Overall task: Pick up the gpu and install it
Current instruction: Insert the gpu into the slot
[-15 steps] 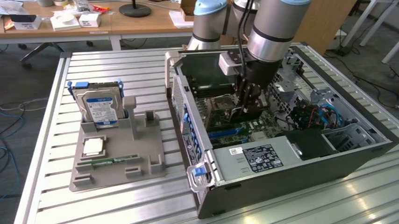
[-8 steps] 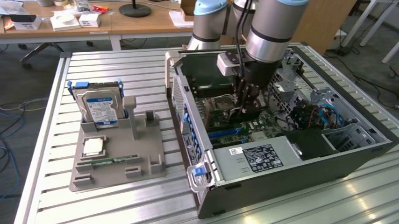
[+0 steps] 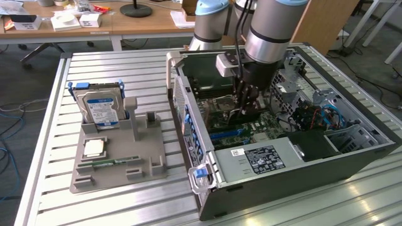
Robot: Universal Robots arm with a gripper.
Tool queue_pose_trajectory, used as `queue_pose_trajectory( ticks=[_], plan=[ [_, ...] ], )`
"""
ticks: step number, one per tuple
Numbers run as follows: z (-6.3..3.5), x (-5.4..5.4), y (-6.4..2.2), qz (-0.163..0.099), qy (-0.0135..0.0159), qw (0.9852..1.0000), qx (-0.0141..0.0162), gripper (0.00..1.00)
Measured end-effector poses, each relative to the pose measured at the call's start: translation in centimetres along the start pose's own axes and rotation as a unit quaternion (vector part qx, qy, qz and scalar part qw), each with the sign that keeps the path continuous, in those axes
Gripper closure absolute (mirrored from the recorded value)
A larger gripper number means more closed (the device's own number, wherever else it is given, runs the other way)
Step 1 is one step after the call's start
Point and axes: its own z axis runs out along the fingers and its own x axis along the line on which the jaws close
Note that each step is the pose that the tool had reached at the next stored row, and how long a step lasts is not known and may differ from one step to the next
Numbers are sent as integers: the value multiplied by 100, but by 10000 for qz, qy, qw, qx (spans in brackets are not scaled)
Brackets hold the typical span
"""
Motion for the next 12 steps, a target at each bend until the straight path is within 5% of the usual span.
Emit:
queue_pose_trajectory(
  ticks=[12],
  plan=[
    [57,2,35,0,1,10000,-1,74]
  ],
)
